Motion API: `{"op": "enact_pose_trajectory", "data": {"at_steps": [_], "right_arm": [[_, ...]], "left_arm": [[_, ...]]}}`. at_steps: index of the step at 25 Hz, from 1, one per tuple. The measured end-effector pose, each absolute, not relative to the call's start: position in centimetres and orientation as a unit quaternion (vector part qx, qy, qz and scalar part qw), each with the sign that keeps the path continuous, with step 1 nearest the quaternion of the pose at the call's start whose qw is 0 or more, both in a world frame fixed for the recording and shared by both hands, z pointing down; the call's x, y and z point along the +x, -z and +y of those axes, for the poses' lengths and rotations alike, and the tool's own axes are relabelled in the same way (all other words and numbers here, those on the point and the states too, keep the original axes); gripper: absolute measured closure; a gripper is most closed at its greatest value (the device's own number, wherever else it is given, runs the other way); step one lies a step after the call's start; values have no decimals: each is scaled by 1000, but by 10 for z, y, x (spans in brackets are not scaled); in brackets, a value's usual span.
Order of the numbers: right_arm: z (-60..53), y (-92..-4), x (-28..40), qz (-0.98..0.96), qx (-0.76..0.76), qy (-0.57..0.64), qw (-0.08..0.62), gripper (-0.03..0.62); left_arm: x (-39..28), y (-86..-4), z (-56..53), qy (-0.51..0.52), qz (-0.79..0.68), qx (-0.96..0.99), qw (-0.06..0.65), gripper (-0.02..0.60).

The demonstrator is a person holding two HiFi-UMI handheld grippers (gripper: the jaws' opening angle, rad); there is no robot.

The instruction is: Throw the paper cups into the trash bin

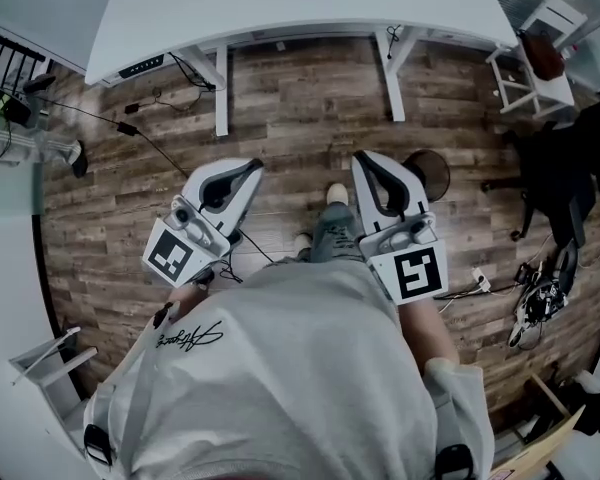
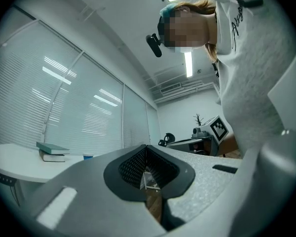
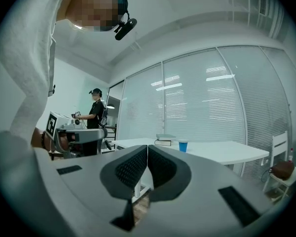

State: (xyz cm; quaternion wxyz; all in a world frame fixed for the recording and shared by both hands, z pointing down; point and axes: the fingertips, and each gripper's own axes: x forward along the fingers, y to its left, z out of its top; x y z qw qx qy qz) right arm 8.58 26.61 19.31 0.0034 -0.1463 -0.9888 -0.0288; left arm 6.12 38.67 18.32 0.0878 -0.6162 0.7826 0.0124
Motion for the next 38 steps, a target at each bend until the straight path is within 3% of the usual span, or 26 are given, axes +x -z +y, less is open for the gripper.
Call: {"op": "enact_pose_trajectory", "data": {"at_steps": [21, 38], "right_arm": [[191, -171, -25, -986, -158, 28, -40, 583], [135, -177, -80, -982, -188, 18, -15, 583]], "left_arm": [[-37, -165, 322, -16, 796, -595, 112, 575], [-96, -164, 266, -14, 815, -569, 109, 577]]}}
